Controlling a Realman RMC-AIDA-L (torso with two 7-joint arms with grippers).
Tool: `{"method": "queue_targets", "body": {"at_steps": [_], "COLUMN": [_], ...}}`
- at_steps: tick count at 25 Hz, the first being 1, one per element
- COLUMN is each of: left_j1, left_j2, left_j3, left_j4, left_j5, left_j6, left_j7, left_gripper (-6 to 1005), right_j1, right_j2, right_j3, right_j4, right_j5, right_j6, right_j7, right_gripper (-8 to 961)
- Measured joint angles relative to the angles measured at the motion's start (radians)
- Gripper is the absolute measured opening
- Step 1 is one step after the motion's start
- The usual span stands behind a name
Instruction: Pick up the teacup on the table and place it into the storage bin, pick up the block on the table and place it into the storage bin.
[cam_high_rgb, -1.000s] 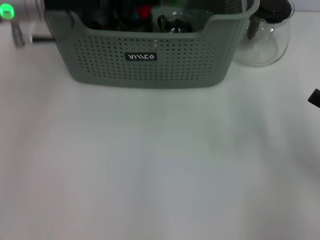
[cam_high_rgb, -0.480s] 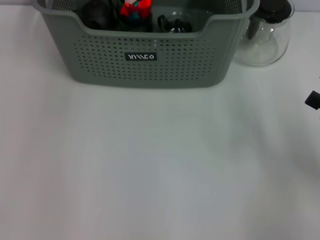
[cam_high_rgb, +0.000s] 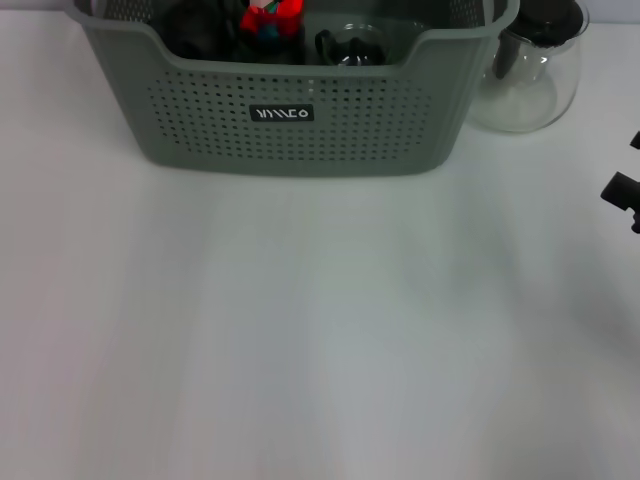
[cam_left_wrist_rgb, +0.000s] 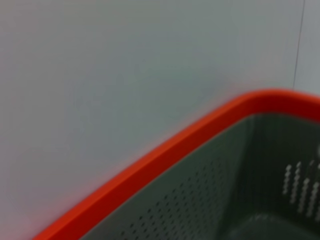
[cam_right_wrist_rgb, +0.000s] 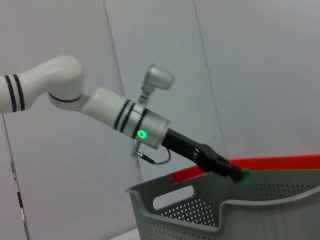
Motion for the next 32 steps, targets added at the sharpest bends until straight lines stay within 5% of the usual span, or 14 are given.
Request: {"method": "queue_targets", "body": {"at_steps": [6, 13, 17, 19, 20, 23, 27, 29, 32], "left_j1": [-0.034, -0.030, 0.045, 0.197, 0.197, 0.339, 0.451, 0.476, 0.514], "left_j2": [-0.034, -0.042, -0.069, -0.099, -0.099, -0.109, -0.105, -0.090, -0.096], "left_j3": [0.002, -0.003, -0.041, -0.061, -0.061, -0.081, -0.285, -0.419, -0.448], "left_j4": [-0.063, -0.048, 0.111, 0.355, 0.355, 0.516, 0.511, 0.392, 0.341], "left_j5": [0.171, 0.206, 0.125, -0.110, -0.110, -0.448, -0.832, -0.892, -0.826], "left_j6": [-0.096, -0.106, -0.068, 0.010, 0.010, 0.167, 0.656, 0.967, 1.083], "left_j7": [-0.110, -0.144, -0.129, -0.017, -0.017, 0.174, 0.468, 0.632, 0.741], "left_gripper": [206, 253, 420, 492, 522, 613, 722, 759, 796], "right_j1": [0.001, 0.007, 0.010, 0.010, 0.010, 0.010, 0.017, 0.019, 0.019], "right_j2": [0.001, 0.000, 0.002, 0.002, 0.003, 0.006, 0.009, 0.011, 0.013], "right_j3": [-0.001, -0.001, -0.001, 0.000, 0.001, 0.005, 0.001, 0.000, -0.010], "right_j4": [0.000, 0.000, 0.000, 0.000, 0.000, 0.000, 0.000, 0.000, 0.000], "right_j5": [0.000, 0.001, 0.002, 0.002, 0.003, 0.006, 0.005, 0.002, -0.010], "right_j6": [0.003, 0.000, 0.002, 0.001, 0.002, 0.000, -0.001, -0.001, 0.004], "right_j7": [0.000, 0.001, 0.001, 0.001, 0.001, 0.000, -0.003, -0.007, -0.016], "right_gripper": [852, 852, 852, 852, 852, 852, 852, 852, 852]}}
